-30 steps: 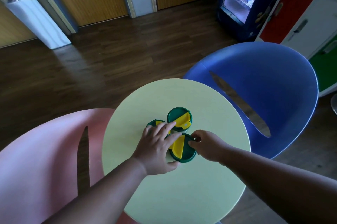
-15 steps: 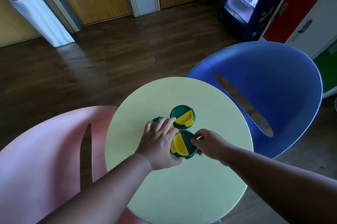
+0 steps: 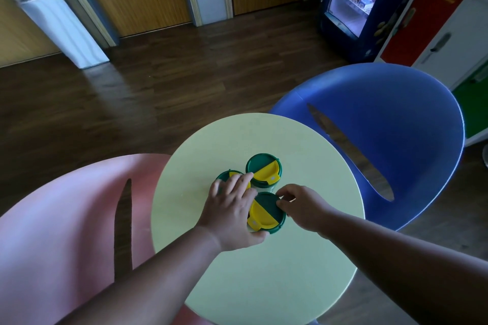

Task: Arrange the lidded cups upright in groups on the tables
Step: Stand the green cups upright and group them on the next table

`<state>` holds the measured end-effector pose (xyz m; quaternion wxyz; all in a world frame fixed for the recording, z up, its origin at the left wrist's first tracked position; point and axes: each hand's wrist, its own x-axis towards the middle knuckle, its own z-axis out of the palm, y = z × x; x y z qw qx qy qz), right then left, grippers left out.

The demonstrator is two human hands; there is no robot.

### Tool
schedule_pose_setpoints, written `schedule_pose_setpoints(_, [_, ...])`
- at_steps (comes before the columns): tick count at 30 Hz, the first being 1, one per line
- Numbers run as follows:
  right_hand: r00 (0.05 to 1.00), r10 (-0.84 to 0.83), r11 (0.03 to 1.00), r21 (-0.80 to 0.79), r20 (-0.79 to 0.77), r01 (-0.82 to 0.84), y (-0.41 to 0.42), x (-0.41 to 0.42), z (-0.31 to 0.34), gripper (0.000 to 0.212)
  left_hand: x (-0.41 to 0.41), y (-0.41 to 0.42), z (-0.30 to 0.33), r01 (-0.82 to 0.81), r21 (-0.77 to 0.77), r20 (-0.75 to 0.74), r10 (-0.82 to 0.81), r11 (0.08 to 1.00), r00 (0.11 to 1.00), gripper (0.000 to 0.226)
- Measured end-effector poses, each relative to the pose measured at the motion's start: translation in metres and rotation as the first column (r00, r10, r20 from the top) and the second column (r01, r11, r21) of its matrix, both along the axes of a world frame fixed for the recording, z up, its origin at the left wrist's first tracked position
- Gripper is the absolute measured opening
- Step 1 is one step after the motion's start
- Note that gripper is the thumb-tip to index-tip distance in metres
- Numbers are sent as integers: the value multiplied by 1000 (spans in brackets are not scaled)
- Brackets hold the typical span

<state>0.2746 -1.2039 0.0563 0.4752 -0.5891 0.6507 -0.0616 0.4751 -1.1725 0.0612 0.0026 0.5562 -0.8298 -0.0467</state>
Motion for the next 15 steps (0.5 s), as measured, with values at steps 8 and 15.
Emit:
schedule_pose_setpoints(8, [999, -8, 1000, 12, -44, 8, 4, -4, 1, 25, 1, -1, -1, 77, 15, 0, -77, 997, 997, 83])
schedule_pose_setpoints(15, [1000, 6, 998, 58, -18, -5, 3, 0, 2, 26, -6, 4, -7, -44, -34, -18, 43, 998, 999, 87])
